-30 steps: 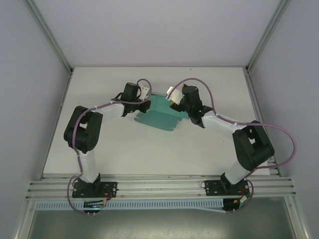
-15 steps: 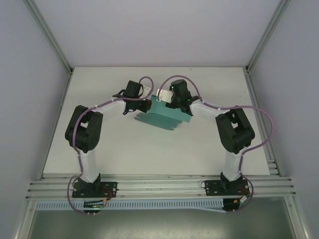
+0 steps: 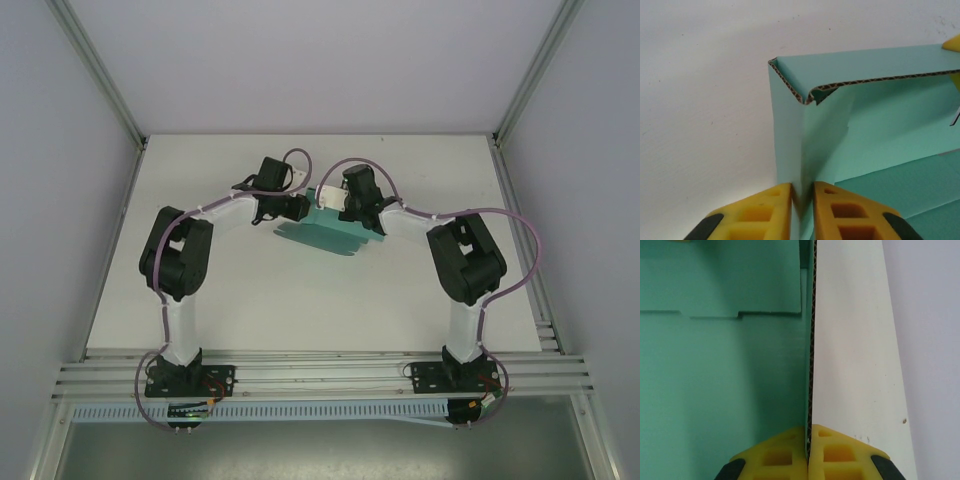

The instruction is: Assemble paper box

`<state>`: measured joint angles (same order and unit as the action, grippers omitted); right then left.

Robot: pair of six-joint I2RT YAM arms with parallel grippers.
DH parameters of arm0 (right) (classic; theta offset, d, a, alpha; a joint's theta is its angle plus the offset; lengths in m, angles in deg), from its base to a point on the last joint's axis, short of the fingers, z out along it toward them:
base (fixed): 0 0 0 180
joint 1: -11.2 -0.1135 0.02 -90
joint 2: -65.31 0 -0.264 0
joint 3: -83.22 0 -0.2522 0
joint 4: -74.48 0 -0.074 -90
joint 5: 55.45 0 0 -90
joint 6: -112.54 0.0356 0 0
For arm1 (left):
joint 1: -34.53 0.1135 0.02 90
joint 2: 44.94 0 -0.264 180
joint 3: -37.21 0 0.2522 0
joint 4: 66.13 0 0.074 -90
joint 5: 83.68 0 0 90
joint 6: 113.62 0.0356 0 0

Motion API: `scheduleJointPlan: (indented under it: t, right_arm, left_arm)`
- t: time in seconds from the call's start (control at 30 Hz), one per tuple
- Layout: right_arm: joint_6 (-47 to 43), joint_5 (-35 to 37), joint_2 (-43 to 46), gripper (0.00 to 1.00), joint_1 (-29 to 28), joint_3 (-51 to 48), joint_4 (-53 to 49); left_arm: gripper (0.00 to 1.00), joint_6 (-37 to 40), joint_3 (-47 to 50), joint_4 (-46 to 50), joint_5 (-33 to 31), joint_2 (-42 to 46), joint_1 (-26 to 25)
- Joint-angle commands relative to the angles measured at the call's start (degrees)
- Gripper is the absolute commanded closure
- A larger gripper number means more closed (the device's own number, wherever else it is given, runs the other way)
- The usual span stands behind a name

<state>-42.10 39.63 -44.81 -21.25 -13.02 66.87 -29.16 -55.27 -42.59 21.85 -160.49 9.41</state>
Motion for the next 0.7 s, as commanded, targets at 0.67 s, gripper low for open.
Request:
scheduleJointPlan:
  t: [0.67]
  right_arm:
    - [-2.33, -0.80, 4.63, 1.00, -6.18, -3.21, 2.17]
  left_arm:
    - [1.00, -2.90, -4.13, -1.33, -15.64, -6.93, -1.05]
